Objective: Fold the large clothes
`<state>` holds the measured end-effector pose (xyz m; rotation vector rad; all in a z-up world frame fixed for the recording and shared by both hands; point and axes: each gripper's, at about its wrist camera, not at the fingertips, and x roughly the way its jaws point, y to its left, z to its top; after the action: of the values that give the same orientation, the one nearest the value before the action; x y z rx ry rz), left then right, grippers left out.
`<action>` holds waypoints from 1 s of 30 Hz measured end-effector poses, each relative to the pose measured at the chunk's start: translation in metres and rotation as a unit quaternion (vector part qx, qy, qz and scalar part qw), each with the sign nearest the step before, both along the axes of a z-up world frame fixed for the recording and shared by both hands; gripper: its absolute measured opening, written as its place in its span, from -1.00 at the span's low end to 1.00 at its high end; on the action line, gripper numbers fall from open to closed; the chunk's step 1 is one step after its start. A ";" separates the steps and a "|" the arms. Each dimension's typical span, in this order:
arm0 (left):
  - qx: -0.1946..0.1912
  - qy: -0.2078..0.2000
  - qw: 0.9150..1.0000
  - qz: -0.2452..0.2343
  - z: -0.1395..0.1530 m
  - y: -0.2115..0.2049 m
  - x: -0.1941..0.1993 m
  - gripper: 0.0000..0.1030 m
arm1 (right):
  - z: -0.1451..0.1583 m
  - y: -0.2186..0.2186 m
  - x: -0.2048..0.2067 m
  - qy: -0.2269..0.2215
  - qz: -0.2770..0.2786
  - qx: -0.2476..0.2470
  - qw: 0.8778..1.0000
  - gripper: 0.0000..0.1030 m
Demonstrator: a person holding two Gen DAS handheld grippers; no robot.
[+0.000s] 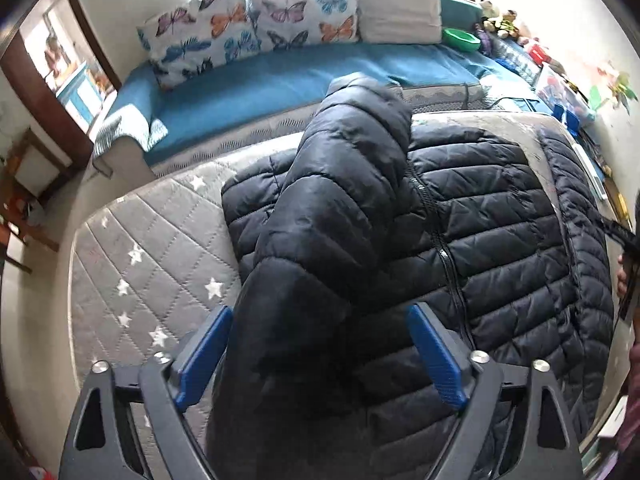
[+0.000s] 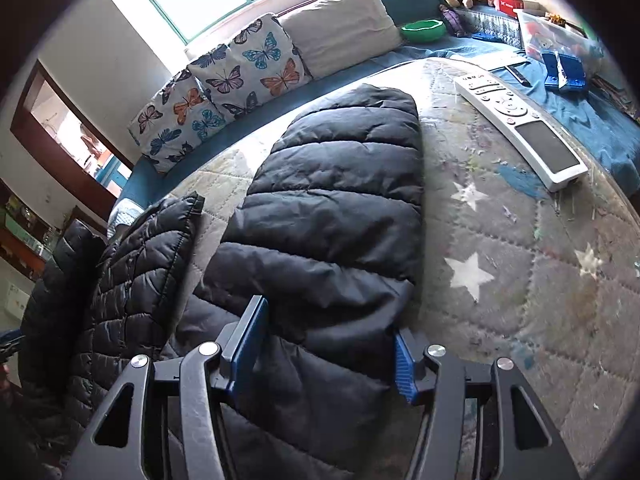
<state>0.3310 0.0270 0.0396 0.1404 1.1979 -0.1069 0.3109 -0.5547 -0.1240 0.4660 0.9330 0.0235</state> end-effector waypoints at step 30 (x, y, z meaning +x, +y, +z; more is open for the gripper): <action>-0.049 -0.081 0.946 0.310 -0.008 0.279 -0.147 -0.03 | 0.019 -0.008 -0.008 0.010 -0.031 -0.002 0.999 -0.52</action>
<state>0.1841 0.3058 0.0321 -0.3126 1.0215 0.3918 0.3027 -0.5625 -0.1045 0.4923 0.9383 -0.0406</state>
